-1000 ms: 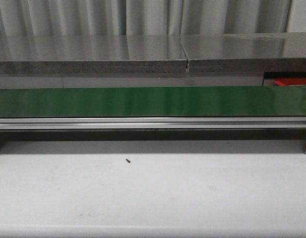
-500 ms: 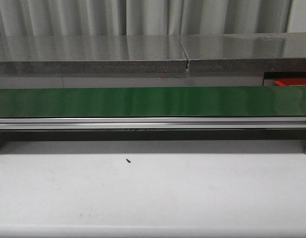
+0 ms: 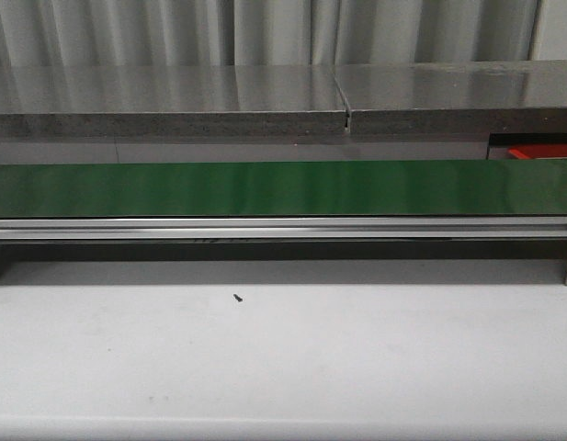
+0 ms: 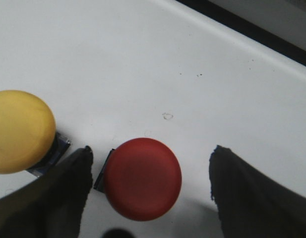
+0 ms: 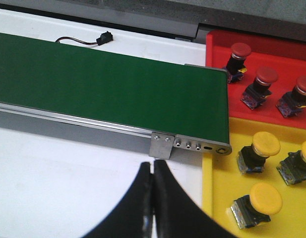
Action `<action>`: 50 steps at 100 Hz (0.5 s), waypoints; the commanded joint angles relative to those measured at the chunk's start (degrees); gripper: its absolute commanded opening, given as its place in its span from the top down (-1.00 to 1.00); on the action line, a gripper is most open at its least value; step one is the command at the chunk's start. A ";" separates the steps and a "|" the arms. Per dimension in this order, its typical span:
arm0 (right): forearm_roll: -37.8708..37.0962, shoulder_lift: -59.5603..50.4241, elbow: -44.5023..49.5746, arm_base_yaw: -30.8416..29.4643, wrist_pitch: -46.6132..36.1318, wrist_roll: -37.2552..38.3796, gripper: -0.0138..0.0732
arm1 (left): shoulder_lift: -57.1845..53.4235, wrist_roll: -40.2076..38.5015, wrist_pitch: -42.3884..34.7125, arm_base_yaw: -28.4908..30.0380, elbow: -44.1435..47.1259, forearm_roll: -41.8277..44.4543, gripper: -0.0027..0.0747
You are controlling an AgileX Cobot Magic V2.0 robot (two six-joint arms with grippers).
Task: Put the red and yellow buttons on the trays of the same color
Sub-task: 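Move the left gripper over a red button and grasp it, then lower the red button onto the conveyor and open the left gripper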
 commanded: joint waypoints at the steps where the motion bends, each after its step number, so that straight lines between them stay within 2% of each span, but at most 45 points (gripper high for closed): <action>1: 0.48 -0.01 -1.42 0.13 -3.56 -0.49 0.84 | -3.38 -0.40 -1.16 0.13 -1.76 -1.02 -0.02; 17: 0.48 -0.01 -1.42 0.13 -3.56 -0.49 0.84 | -3.38 -0.40 -0.50 0.13 -1.76 -1.02 0.46; 26: 0.48 -0.01 -1.42 0.13 -3.56 -0.49 0.84 | -3.48 -0.40 -0.02 0.13 -1.76 -1.02 0.63; 50: 0.48 -0.01 -1.42 0.13 -3.56 -0.49 0.84 | -9.63 -0.19 0.67 0.13 -1.76 -1.18 0.67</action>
